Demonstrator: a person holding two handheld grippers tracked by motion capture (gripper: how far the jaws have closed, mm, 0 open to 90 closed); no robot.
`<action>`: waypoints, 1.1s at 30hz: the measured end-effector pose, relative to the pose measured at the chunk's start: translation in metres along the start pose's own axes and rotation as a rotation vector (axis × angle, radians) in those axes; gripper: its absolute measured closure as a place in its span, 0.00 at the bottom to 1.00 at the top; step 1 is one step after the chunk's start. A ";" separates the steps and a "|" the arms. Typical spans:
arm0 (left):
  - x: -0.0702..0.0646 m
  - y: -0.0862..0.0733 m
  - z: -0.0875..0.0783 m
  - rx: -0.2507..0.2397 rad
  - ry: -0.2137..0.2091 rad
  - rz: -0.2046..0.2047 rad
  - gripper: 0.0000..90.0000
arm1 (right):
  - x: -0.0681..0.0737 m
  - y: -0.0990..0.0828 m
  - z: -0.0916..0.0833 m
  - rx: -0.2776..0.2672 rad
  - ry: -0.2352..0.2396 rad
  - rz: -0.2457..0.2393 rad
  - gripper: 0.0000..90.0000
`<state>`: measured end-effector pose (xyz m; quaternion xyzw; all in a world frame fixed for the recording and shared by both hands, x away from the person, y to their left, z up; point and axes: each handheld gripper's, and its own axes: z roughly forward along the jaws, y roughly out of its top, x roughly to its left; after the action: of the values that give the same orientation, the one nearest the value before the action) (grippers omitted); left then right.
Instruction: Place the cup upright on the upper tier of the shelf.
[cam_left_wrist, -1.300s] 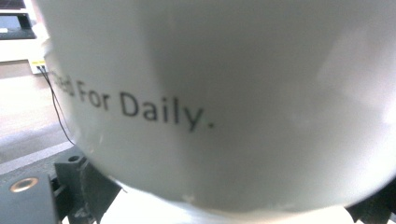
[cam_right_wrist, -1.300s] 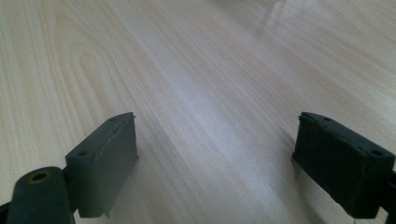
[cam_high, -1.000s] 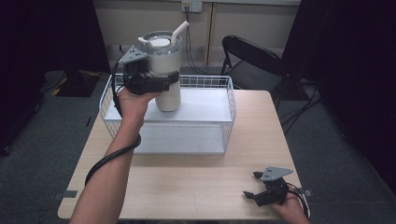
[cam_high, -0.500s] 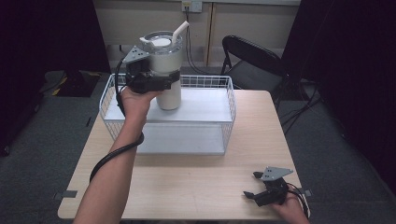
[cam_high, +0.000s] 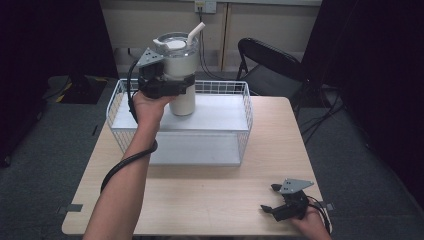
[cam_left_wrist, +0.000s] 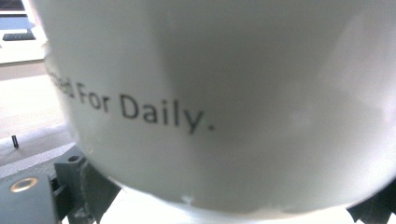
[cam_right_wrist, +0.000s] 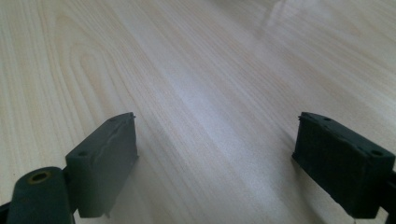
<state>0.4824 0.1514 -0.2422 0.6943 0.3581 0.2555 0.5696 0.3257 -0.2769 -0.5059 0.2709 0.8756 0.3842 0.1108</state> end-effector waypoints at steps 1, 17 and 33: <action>0.000 0.000 0.000 -0.002 0.003 0.000 0.10 | 0.000 0.000 0.000 0.000 0.000 0.000 0.14; 0.003 -0.006 0.003 -0.006 0.029 -0.008 0.09 | 0.000 0.000 0.000 0.000 0.000 0.000 0.14; 0.005 -0.012 0.004 -0.002 0.029 -0.003 0.09 | 0.000 0.000 0.000 0.000 0.000 0.000 0.14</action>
<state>0.4860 0.1539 -0.2552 0.6894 0.3671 0.2650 0.5655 0.3257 -0.2768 -0.5060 0.2709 0.8756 0.3843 0.1109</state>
